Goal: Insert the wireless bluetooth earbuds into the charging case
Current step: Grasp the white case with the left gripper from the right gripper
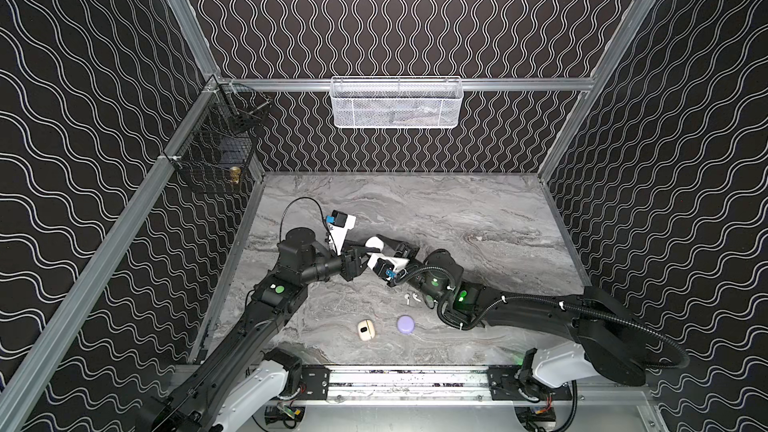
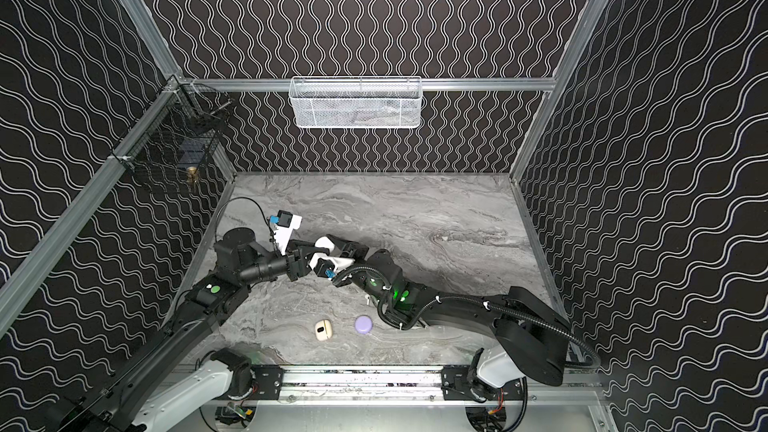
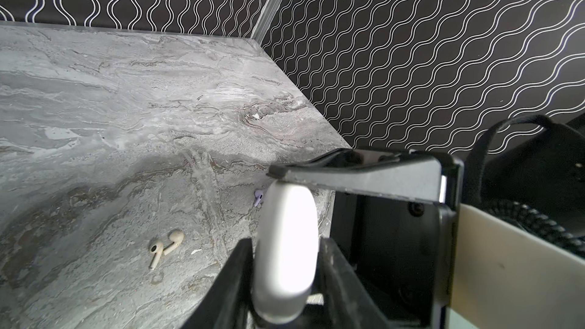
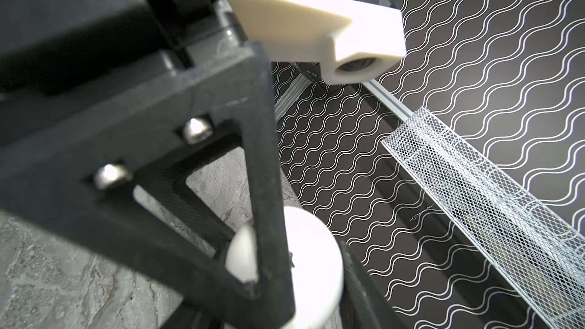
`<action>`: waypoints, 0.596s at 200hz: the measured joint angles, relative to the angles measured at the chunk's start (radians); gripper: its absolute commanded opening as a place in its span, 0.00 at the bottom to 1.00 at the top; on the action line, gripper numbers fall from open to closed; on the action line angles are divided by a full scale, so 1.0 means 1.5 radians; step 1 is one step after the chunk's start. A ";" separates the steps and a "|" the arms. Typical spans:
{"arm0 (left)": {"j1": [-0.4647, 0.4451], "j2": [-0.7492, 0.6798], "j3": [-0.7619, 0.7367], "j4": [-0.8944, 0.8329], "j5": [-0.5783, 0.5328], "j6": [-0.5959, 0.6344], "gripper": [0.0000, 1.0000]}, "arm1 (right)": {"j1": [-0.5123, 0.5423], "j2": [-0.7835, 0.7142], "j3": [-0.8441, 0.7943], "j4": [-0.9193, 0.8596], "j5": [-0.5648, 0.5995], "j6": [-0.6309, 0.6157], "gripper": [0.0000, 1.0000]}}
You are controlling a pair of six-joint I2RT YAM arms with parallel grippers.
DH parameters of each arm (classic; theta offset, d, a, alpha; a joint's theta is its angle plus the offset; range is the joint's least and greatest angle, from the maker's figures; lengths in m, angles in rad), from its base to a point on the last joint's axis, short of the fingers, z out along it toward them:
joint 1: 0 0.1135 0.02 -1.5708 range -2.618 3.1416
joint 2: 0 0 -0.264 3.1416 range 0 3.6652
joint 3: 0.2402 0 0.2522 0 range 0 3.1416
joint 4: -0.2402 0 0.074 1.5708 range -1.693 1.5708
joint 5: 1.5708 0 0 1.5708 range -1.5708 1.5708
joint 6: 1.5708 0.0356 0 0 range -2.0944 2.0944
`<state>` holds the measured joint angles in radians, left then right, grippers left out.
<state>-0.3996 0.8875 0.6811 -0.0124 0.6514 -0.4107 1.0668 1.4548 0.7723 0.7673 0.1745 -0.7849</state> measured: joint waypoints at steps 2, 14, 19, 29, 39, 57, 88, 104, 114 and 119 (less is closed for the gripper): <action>0.000 0.000 0.000 0.000 0.000 0.000 0.37 | 0.000 -0.001 -0.001 0.000 0.000 0.000 0.26; -0.001 -0.001 0.000 0.000 0.001 0.000 0.36 | 0.000 -0.006 -0.002 -0.003 -0.002 0.003 0.26; -0.001 -0.002 0.000 0.001 0.003 0.000 0.35 | 0.000 -0.008 -0.003 -0.005 -0.003 0.005 0.26; -0.001 -0.002 0.000 0.005 0.006 -0.001 0.33 | 0.000 -0.012 -0.004 -0.005 -0.006 0.005 0.26; -0.002 -0.002 0.000 0.009 0.010 -0.001 0.32 | 0.000 -0.016 -0.006 -0.006 -0.009 0.006 0.26; -0.003 -0.002 -0.001 0.012 0.015 -0.001 0.29 | 0.000 -0.022 -0.010 -0.006 -0.014 0.010 0.27; -0.004 -0.003 -0.004 0.029 0.030 0.000 0.04 | -0.001 -0.037 -0.016 -0.013 -0.022 0.022 0.43; -0.004 -0.002 -0.010 0.039 0.037 0.000 0.00 | -0.001 -0.043 -0.023 -0.015 -0.022 0.024 0.60; -0.004 0.000 -0.017 0.049 0.043 0.002 0.00 | -0.002 -0.049 -0.030 -0.016 -0.023 0.027 0.75; -0.005 0.002 -0.022 0.055 0.040 0.001 0.00 | -0.001 -0.052 -0.033 -0.015 -0.028 0.032 0.79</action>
<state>-0.4065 0.8898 0.6487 0.0708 0.7120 -0.4088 1.0649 1.3762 0.7235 0.7444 0.1326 -0.7376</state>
